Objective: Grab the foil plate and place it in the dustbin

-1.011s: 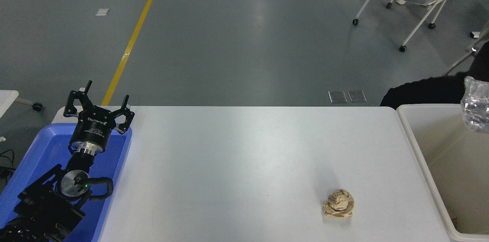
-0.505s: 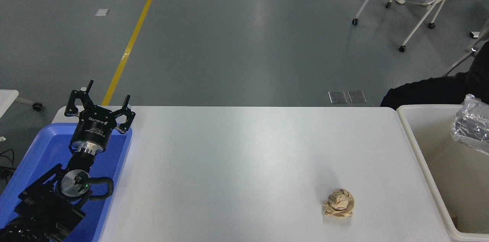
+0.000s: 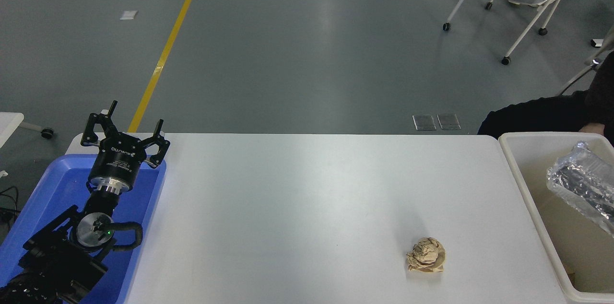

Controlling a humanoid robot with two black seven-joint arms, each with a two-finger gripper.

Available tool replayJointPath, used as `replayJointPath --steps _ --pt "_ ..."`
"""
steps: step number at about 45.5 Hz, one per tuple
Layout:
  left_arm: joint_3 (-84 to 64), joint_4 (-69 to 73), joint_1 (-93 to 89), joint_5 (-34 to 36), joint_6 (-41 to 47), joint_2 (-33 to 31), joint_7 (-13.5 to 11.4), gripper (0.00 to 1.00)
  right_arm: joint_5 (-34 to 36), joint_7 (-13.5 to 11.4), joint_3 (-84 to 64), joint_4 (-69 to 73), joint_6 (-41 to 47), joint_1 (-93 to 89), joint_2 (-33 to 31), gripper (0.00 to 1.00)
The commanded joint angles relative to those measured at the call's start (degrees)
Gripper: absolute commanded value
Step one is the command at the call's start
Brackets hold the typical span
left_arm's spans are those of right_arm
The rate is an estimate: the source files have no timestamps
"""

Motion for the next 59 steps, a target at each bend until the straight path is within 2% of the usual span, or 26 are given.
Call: replayJointPath --steps 1,7,11,17,20,23,31,35,46,54,59 --pt "0.00 0.07 0.00 0.00 0.00 0.00 0.00 1.00 0.88 -0.69 1.71 0.76 -0.24 -0.05 0.44 1.00" --pt "0.18 -0.02 -0.09 0.00 0.00 0.00 0.00 1.00 -0.26 -0.33 0.39 3.91 0.55 4.33 -0.26 1.00" --pt "0.18 -0.02 -0.09 0.00 0.00 0.00 0.08 1.00 -3.15 -0.33 -4.87 11.90 0.55 12.23 -5.52 1.00" --pt "0.26 -0.02 -0.09 0.00 0.00 0.09 0.09 1.00 -11.49 -0.42 -17.17 29.74 0.72 30.76 -12.39 1.00" --pt "0.26 -0.02 -0.09 0.00 -0.09 0.00 0.09 1.00 -15.54 -0.51 -24.46 36.95 2.21 41.40 -13.27 1.00" --pt "0.26 -0.02 -0.09 0.00 0.00 0.09 0.09 1.00 -16.52 -0.51 -32.28 41.97 5.55 51.68 -12.66 1.00" --pt "0.26 -0.02 -0.09 0.00 0.00 0.00 0.09 1.00 -16.25 0.19 -47.85 51.63 16.61 74.01 -5.64 1.00" --pt "0.26 -0.02 -0.09 0.00 0.00 0.00 0.00 1.00 -15.03 1.60 -51.90 58.84 21.19 82.90 -0.54 1.00" --pt "0.09 0.07 0.09 0.00 0.09 0.00 -0.18 1.00 2.81 2.04 -52.87 68.96 27.96 95.30 16.60 1.00" --pt "0.09 0.07 0.09 0.00 0.09 0.00 -0.18 1.00 10.81 2.04 -50.41 70.55 30.87 97.86 23.64 1.00" --pt "0.09 0.07 0.09 0.00 0.09 0.00 -0.18 1.00 13.98 2.04 -49.18 70.81 31.66 98.82 25.31 1.00"
